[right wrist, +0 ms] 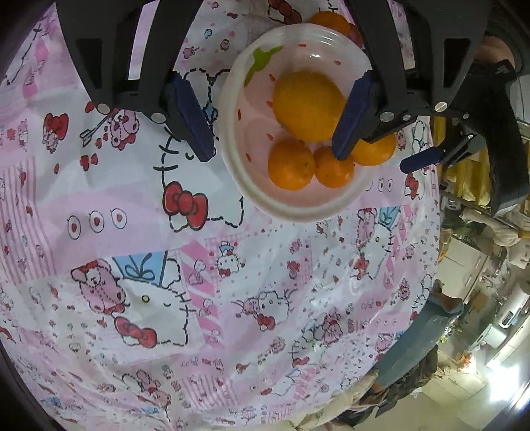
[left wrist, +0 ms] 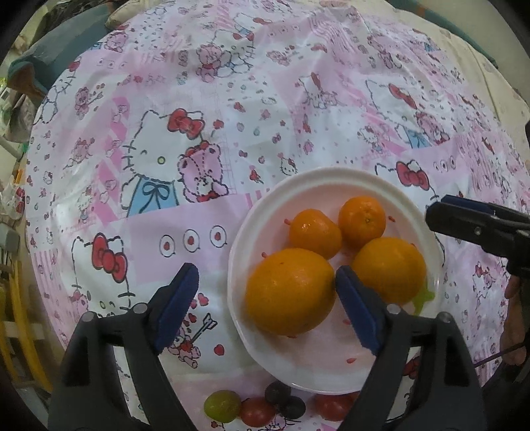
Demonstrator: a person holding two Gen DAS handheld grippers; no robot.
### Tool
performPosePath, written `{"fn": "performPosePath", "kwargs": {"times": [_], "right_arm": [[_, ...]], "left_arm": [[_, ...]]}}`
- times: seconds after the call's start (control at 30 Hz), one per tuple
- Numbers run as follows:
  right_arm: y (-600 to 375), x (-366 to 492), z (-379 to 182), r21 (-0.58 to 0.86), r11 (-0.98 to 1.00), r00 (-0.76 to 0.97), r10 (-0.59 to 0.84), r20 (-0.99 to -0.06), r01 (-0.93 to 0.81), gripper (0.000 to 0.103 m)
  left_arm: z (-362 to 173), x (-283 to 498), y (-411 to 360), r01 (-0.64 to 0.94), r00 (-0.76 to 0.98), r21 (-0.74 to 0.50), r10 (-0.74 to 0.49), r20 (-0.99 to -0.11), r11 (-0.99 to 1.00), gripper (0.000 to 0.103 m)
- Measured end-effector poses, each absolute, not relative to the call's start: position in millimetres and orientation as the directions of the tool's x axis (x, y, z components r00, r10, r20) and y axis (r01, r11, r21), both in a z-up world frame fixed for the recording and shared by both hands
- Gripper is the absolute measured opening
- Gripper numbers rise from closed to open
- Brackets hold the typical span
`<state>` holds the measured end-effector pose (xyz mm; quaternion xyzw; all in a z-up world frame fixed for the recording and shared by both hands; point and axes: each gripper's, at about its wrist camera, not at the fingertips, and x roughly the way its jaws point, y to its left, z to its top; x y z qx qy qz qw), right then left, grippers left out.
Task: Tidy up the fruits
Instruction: 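Open the left tool to drop its orange on the plate while the right tool lowers its orange, then release the orange from the right tool and lift both tools away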
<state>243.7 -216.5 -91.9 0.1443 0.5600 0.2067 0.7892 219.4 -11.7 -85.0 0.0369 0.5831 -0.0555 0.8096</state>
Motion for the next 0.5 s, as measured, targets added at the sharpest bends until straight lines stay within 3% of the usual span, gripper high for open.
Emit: {"fn": "performPosePath", "kwargs": {"times": [0.4,0.5], "right_arm": [[-233.8,224.8,-61.8,0.461,0.875,0.373,0.482,-0.793,-0.150,0.076],[-238.5,214.8,-50.0,0.461,0.875,0.402,0.479,-0.780,-0.147,0.076]], "left_arm": [[-52.2,203.7,5.4,0.067,0.414,-0.052,-0.075,-0.907,0.996,0.083],[-39.5,195.9,8.4,0.057,0.444,-0.051,-0.071,-0.893,0.997,0.092]]}}
